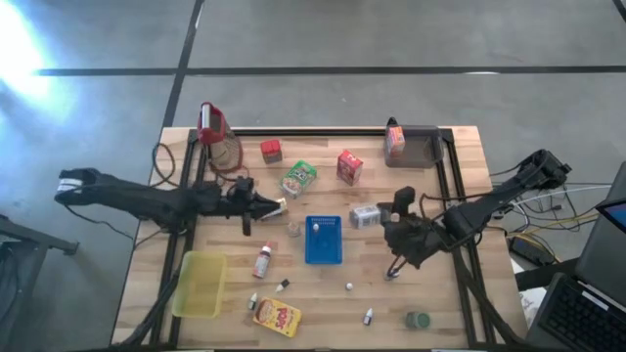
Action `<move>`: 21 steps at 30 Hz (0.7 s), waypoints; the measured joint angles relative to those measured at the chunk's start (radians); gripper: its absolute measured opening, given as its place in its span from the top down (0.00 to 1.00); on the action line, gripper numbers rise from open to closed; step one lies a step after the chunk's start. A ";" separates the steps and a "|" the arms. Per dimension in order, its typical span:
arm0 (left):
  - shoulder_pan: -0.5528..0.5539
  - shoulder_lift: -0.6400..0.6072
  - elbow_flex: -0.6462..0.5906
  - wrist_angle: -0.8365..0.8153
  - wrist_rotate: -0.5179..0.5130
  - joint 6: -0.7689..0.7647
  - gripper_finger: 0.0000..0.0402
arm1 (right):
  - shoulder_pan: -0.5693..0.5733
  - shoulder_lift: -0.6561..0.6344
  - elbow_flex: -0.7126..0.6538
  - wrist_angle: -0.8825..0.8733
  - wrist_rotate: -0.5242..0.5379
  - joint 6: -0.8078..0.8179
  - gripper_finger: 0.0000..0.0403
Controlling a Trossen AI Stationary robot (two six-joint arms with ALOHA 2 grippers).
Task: Pick & Place Kitchen Items
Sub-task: Put the white seasoning bottle into the yellow bin
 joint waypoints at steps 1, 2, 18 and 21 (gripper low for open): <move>0.000 0.033 0.026 0.015 0.000 -0.012 0.93 | 0.000 0.014 0.000 0.013 0.007 -0.031 0.50; 0.000 0.065 0.047 0.016 0.002 -0.019 0.93 | 0.000 0.030 0.001 0.016 0.008 -0.057 0.50; 0.039 0.442 0.349 -0.037 0.304 -0.115 0.63 | 0.000 0.255 0.007 0.061 0.218 -0.361 0.50; 0.061 0.484 0.387 -0.046 0.400 -0.183 0.53 | 0.001 0.271 0.010 0.070 0.223 -0.373 0.50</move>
